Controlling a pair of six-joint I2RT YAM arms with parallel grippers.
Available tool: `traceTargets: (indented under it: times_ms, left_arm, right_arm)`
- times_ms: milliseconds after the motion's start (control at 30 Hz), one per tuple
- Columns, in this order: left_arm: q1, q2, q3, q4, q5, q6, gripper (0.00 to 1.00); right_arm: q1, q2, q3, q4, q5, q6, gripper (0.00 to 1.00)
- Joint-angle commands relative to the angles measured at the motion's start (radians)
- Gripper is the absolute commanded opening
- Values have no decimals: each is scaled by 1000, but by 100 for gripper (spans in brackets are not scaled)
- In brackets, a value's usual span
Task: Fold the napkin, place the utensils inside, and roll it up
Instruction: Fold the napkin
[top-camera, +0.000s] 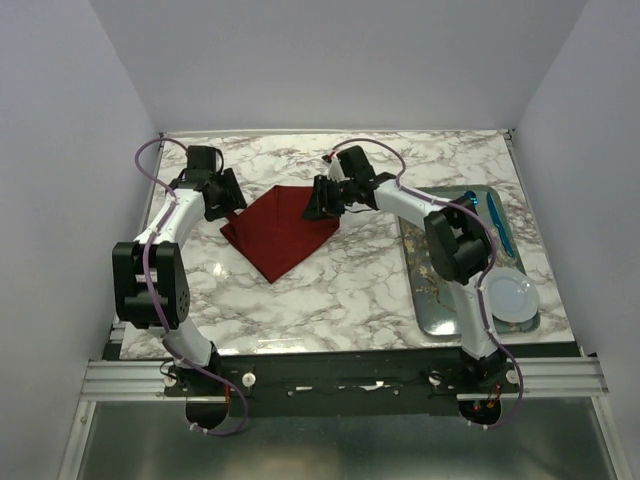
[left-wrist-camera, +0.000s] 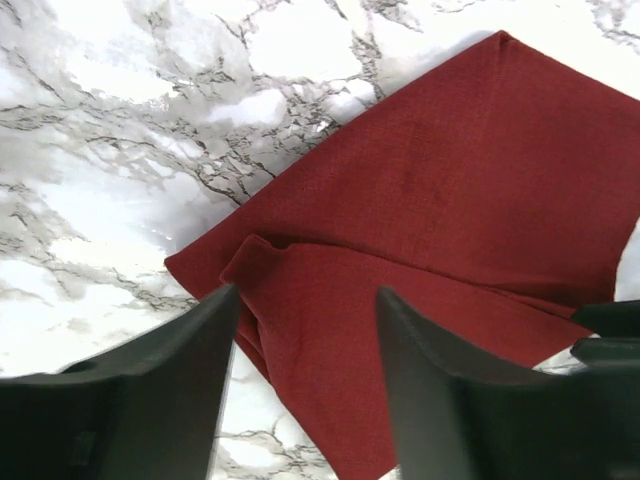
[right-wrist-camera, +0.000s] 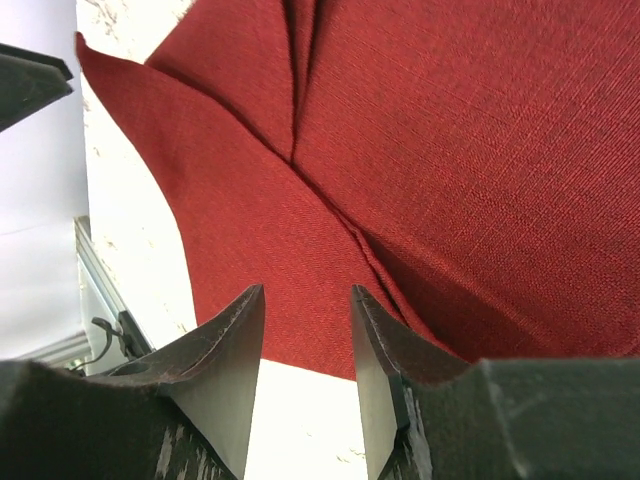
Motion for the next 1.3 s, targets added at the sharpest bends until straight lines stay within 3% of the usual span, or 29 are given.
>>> traceTargets:
  times_ms: [0, 67, 333, 667, 900, 1033, 1267]
  left_arm:
    - [5, 50, -19, 5, -15, 7, 58]
    - [5, 50, -33, -7, -71, 24, 49]
    - [5, 27, -48, -12, -122, 36, 39]
    - [5, 60, -54, -36, -176, 66, 37]
    - [5, -27, -50, -25, -132, 35, 36]
    - [30, -27, -46, -10, -95, 4, 48]
    - [42, 65, -16, 8, -60, -19, 48]
  right_arm:
    - [5, 27, -9, -10, -36, 11, 48]
    - [5, 19, -39, -8, -29, 7, 48]
    - [1, -10, -129, -5, 14, 2, 47]
    - [-14, -49, -215, -5, 64, -5, 47]
    - [-8, -76, -172, -7, 8, -22, 47]
    - [-2, -87, -135, -14, -13, -19, 48]
    - [-2, -73, -137, -19, -9, -13, 47]
